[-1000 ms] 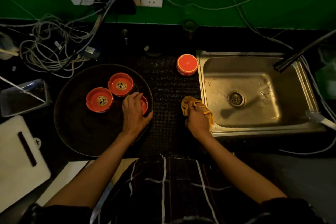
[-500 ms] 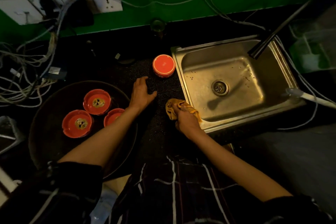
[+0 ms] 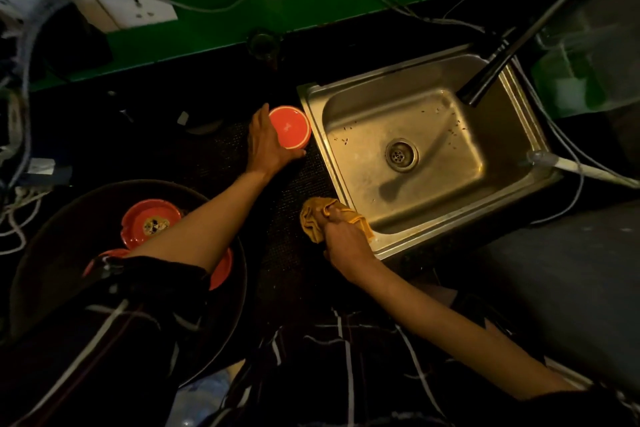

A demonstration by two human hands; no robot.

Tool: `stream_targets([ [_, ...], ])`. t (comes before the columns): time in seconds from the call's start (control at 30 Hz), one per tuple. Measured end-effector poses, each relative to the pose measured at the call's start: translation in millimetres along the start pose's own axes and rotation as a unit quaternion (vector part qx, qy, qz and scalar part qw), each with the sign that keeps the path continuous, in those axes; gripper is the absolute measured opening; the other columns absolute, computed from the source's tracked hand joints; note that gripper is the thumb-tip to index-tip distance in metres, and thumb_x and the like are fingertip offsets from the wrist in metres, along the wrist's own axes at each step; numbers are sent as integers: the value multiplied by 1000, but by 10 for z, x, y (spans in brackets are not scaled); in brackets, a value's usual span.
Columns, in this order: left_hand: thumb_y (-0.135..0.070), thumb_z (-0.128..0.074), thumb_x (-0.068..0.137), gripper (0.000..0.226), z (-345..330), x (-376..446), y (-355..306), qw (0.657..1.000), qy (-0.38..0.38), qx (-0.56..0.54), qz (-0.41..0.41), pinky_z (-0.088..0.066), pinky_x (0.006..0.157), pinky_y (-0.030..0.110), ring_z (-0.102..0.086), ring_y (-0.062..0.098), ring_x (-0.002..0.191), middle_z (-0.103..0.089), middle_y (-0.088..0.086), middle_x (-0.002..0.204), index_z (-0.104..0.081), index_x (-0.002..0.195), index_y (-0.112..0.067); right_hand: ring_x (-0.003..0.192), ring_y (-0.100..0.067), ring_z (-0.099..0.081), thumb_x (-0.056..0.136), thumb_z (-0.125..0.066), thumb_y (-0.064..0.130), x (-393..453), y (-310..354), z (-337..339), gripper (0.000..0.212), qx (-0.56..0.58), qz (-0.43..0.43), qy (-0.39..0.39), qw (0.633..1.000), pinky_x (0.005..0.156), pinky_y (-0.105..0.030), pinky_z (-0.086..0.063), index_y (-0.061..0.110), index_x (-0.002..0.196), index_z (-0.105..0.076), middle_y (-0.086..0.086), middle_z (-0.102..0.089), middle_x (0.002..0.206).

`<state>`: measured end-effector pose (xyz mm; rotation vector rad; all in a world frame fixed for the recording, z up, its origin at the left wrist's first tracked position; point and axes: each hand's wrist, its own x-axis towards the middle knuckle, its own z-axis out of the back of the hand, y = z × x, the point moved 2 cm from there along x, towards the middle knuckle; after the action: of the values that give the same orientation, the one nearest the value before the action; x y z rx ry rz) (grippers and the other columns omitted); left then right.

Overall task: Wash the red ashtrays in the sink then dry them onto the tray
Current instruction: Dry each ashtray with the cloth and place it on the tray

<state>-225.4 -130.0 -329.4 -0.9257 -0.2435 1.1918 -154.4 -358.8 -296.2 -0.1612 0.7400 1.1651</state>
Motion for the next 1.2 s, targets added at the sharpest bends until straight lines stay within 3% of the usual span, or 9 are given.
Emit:
stream_targets([
  [0.17,-36,-95,55,119,15,12,21,1000,-21,12,-11,-33,114,48,-33,34,140,-34,15,151,-28,151,-10,142,-37,-35,82,-69,6,24,40,10,91,0,-4,-1,1000,109,-42,-42,19,157,-21,-19,-23,160],
  [0.37,-32,-95,54,117,19,-538,225,998,-44,-9,36,-37,111,48,-34,33,139,-35,13,150,-30,150,-13,138,-38,-40,80,-69,7,-20,32,70,90,7,11,-8,1000,107,-39,-42,19,156,-24,-20,-30,157],
  [0.53,-30,-94,57,116,-39,-1307,340,996,-63,-30,58,-35,107,38,-35,33,138,-33,13,151,-28,151,-12,129,-38,-50,77,-60,10,-115,-31,79,88,4,50,-33,998,100,-42,-49,21,156,-22,-22,-41,149],
  [0.7,-36,-95,54,120,-255,-1941,371,994,-64,-46,75,-39,108,39,-41,29,136,-36,10,152,-28,151,-13,108,-40,-61,78,-51,12,-95,-152,194,76,34,92,-67,993,88,-42,-52,27,151,-36,-17,-59,131],
  [0.87,-38,-96,53,129,-350,-2101,356,997,-31,-43,62,-32,115,44,-32,29,143,-27,11,158,-21,155,-14,104,-41,-62,87,-50,4,-92,-234,304,66,142,84,-71,984,80,-34,-46,25,149,-42,-19,-67,119],
  [0.97,-33,-96,54,128,-387,-2128,348,996,-17,-70,49,-30,117,44,-31,29,144,-26,12,158,-20,155,-13,122,-30,-53,80,-50,-5,-130,-181,352,75,158,165,-123,966,98,-28,-41,24,149,-43,-12,-56,140],
  [1.03,-44,-92,53,120,-412,-2164,328,993,-35,-99,54,-35,115,39,-40,25,139,-37,9,154,-31,153,-16,140,-26,-38,78,-55,-5,-58,-89,292,81,110,231,-121,959,116,-36,-32,28,150,-40,-6,-39,155],
  [1.13,-58,-83,48,110,-446,-2205,315,985,-65,-147,63,-42,108,32,-52,17,130,-54,5,142,-47,143,-17,151,-29,-18,82,-63,4,58,45,81,83,-7,288,-77,955,123,-42,-20,28,155,-31,-8,-22,164],
  [1.2,-59,-81,43,108,-438,-2242,298,977,-80,-176,85,-41,101,17,-55,11,123,-60,2,135,-52,138,-18,152,-32,-11,87,-63,13,59,95,21,80,-59,310,-61,947,123,-44,-17,24,157,-24,-11,-17,165],
])
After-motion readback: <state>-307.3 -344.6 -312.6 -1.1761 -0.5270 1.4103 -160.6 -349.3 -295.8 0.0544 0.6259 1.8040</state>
